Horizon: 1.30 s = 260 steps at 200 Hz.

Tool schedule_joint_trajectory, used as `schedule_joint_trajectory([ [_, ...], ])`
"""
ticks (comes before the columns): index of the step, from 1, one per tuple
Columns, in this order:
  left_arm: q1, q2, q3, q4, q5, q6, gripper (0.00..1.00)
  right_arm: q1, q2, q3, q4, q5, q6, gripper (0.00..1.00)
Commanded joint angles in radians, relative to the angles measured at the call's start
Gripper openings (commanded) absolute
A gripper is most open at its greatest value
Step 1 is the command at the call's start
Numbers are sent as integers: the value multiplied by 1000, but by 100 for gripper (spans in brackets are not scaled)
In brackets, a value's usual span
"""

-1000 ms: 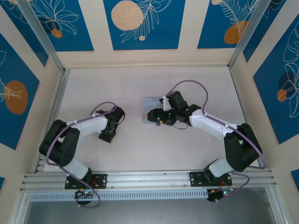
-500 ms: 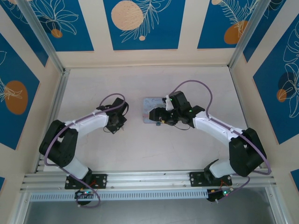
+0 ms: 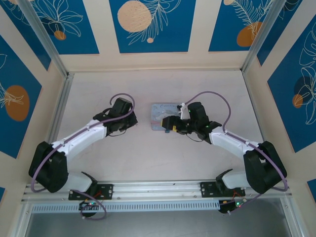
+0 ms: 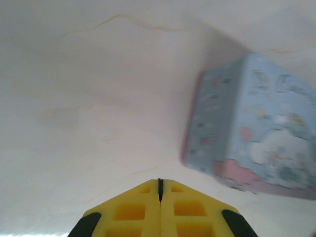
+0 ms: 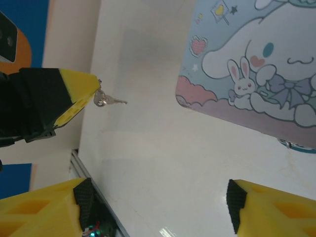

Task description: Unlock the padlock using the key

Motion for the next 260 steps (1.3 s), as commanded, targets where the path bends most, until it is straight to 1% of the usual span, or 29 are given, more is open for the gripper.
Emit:
schedule_joint_trajectory([
  [1,-30,-56,-30,144,51,107,0,-20,-39,-17,158,-115,54,69],
  [16,-45,-68,-34,195,61,139,0,-31,-43,-15,174,-139,74,62],
  [32,-62,-63,-30,242,68,171,0,-51,-46,-15,206,-155,102,61],
  [61,-86,-43,-29,352,92,219,0,-92,-21,2,293,-197,168,56],
  [87,-106,-15,-26,467,125,225,0,-106,19,30,344,-223,198,52],
  [113,-133,15,6,518,139,226,0,-116,52,39,413,-229,242,46],
  [147,-150,49,32,576,161,201,0,-124,106,39,528,-242,306,46],
  [168,-157,61,31,614,167,177,0,-124,129,34,569,-244,327,45],
  [260,-173,86,10,711,174,101,0,-126,147,11,658,-280,357,38],
])
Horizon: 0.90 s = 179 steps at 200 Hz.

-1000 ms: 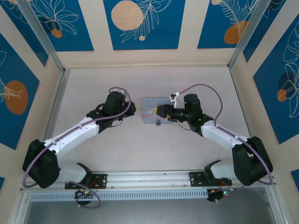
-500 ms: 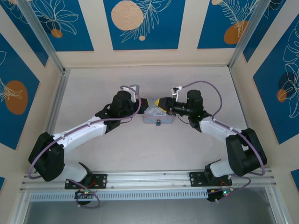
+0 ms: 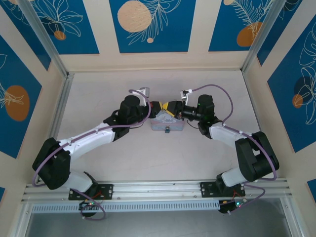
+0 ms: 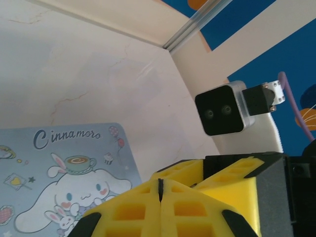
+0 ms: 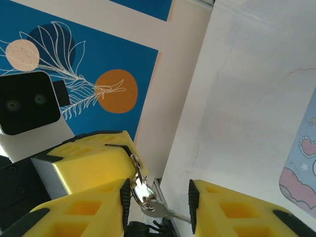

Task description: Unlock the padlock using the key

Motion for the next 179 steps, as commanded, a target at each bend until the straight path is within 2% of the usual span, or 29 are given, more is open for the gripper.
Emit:
schedule_joint_trajectory([
  [1,-16,18,9,73,19,-31,0,-4,11,0,54,-35,16,38],
  [24,-19,31,4,103,23,-58,0,-4,22,-5,84,-45,28,38],
  [70,-28,49,8,116,15,-71,0,-6,45,-7,143,-69,58,23],
  [83,-29,53,8,116,7,-73,0,-6,50,-9,157,-74,69,9],
  [95,-31,58,7,122,5,-75,0,-9,54,-13,168,-77,79,0],
  [179,-32,50,19,92,-25,-67,0,-54,43,-57,180,-76,94,0],
])
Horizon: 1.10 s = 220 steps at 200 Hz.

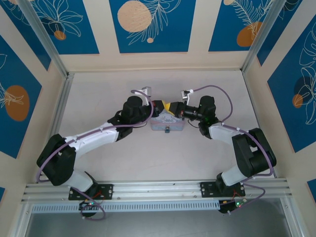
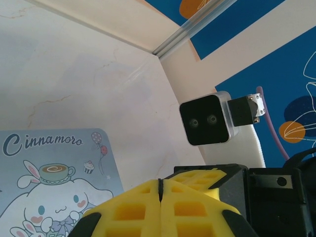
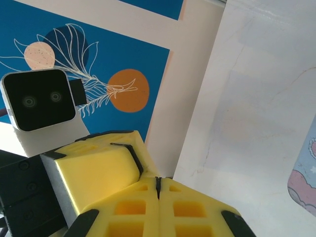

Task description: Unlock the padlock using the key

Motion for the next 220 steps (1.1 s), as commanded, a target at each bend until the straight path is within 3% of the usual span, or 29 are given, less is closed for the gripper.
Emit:
schedule_joint_trajectory([
  [1,-15,-2,19,-7,-17,9,0,-23,-8,-26,27,-19,8,0],
  [15,-15,-15,22,-36,-38,19,0,-36,-12,-36,23,-20,7,0],
  [27,-15,-28,22,-58,-57,26,8,-43,-16,-44,13,-21,-1,0],
  [63,-14,-72,32,-153,-116,42,61,-58,-41,-58,-48,-14,-23,0],
  [94,-10,-106,44,-247,-156,55,99,-57,-88,-63,-151,8,-60,0],
  [131,-7,-107,126,-417,-155,135,100,-47,-187,-75,-350,54,-121,0],
  [162,-6,-90,206,-563,-161,205,100,17,-314,-115,-596,171,-204,0],
  [220,4,-81,203,-677,-215,125,100,176,-495,-324,-790,466,-168,0],
])
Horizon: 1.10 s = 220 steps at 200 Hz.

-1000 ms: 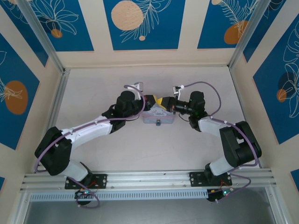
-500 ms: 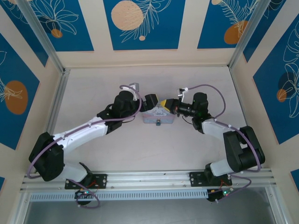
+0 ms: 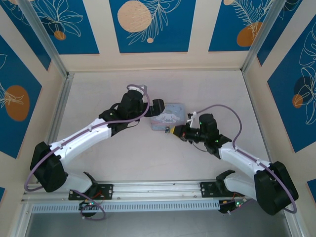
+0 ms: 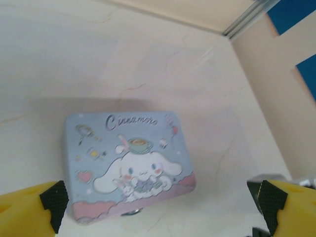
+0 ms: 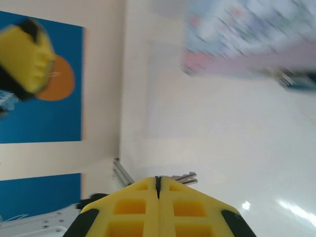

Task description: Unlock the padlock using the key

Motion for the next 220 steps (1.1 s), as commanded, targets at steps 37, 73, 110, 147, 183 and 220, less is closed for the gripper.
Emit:
schedule_joint_trajectory([
  [37,6,25,-4,-111,19,-72,100,68,-156,-139,-285,274,-13,30],
  [73,6,-13,-28,-133,-6,-110,100,45,-259,-71,-510,319,-77,64],
  [110,6,-47,-19,-190,-20,-155,100,45,-223,25,-687,326,-150,64],
  [147,7,-39,50,-241,24,-190,100,67,-174,98,-784,389,-200,63],
  [183,7,-2,170,-362,21,-210,100,86,-78,132,-791,408,-195,62],
  [220,11,2,194,-365,57,-247,100,145,29,170,-797,484,-137,61],
])
